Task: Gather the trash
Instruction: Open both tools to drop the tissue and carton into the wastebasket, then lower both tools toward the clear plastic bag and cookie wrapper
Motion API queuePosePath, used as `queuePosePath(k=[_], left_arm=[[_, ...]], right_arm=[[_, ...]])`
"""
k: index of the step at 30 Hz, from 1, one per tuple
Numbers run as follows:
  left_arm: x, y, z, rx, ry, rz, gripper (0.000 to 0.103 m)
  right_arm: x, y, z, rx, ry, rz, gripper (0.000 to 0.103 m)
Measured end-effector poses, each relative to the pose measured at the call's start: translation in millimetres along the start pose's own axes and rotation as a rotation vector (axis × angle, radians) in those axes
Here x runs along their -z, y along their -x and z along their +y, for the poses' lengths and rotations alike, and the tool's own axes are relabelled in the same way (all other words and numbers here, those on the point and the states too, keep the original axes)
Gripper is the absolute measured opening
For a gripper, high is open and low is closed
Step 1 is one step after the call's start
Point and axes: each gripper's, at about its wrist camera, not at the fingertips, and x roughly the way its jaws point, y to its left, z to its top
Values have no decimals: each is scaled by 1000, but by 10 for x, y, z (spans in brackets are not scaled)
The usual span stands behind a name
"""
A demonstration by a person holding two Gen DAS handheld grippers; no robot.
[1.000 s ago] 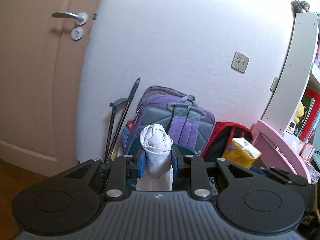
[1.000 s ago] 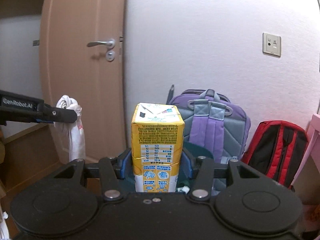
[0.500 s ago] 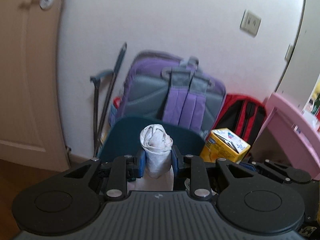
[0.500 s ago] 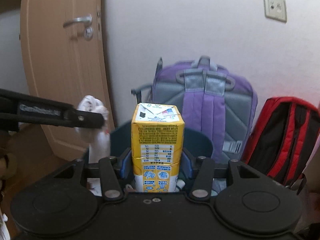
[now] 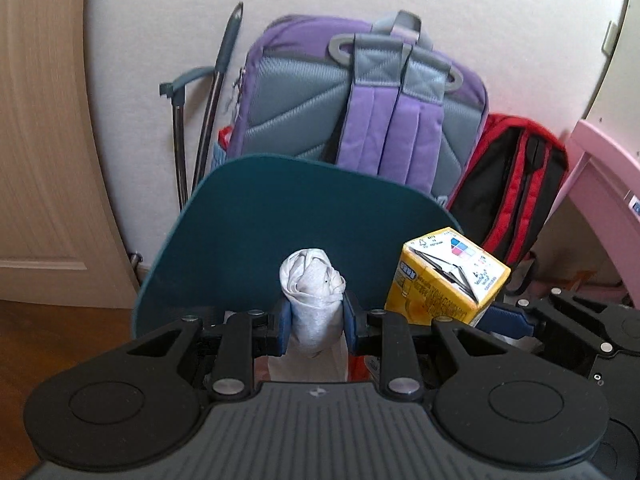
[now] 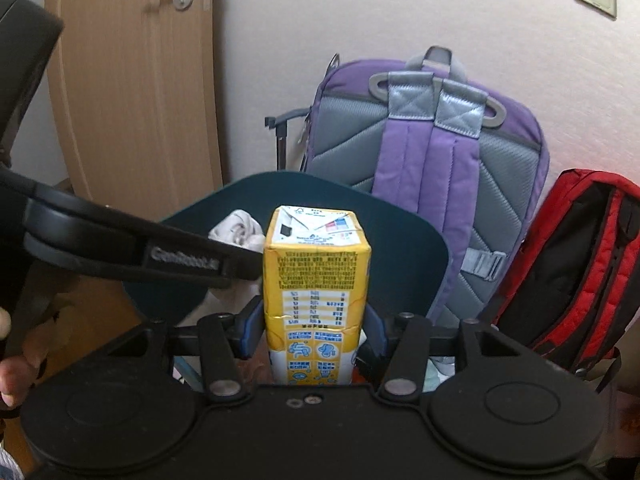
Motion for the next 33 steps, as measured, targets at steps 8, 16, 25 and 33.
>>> queuePosePath(k=[8,16,25,33], left_arm=[[21,-55,-7,-11,7,25,31],[43,98,-32,-25,5,-19,69],[118,482,-60,-26,11,-65,81],[292,946,-66,-22,13,-95,83]], right_arm=[[48,-101,17,14,29,35,51],[15,-21,17,6,26,14,52],[26,270,30,7,13,-1,52],[59,714,100,-18,28,-28,53]])
